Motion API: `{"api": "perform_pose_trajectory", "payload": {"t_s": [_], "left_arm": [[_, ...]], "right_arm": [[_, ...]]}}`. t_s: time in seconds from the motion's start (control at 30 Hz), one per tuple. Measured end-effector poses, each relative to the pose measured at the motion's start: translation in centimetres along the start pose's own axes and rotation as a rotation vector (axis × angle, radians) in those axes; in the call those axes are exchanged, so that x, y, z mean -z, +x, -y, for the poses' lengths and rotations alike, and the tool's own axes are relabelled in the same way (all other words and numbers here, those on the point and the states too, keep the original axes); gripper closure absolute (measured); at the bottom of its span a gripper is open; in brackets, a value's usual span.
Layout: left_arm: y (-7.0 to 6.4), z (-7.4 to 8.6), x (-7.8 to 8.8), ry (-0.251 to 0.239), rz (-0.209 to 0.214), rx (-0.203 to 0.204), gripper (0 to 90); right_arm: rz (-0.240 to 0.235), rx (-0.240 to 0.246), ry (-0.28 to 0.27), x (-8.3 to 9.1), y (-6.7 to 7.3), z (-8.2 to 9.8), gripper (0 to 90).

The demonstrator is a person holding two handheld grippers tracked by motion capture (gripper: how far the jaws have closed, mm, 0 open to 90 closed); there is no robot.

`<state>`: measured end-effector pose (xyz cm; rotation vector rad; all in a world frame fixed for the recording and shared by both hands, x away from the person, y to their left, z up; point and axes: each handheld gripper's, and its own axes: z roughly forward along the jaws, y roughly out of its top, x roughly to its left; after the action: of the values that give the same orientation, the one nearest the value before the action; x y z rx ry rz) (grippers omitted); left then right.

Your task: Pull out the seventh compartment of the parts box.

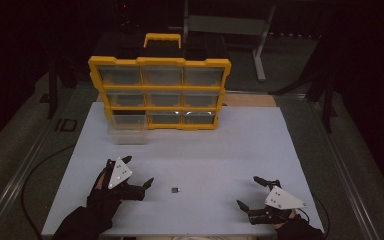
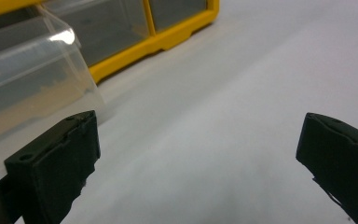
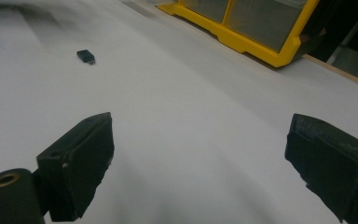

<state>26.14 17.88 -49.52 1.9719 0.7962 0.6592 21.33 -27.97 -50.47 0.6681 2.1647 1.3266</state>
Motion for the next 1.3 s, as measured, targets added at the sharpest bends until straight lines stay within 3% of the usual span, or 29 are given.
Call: {"api": "perform_pose_trajectory", "payload": {"t_s": [0.53, 1.3], "left_arm": [[0.1, 1.6, 0.1, 0.04, -0.043, 0.0, 0.0], [0.3, 1.9, 0.0, 0.027, -0.025, 0.005, 0.0]], "right_arm": [[0.002, 0.004, 0.0, 0.0, 0.0, 0.0, 7.9], [0.002, 0.004, 0.002, 0.0, 0.0, 0.0, 7.9]]}}
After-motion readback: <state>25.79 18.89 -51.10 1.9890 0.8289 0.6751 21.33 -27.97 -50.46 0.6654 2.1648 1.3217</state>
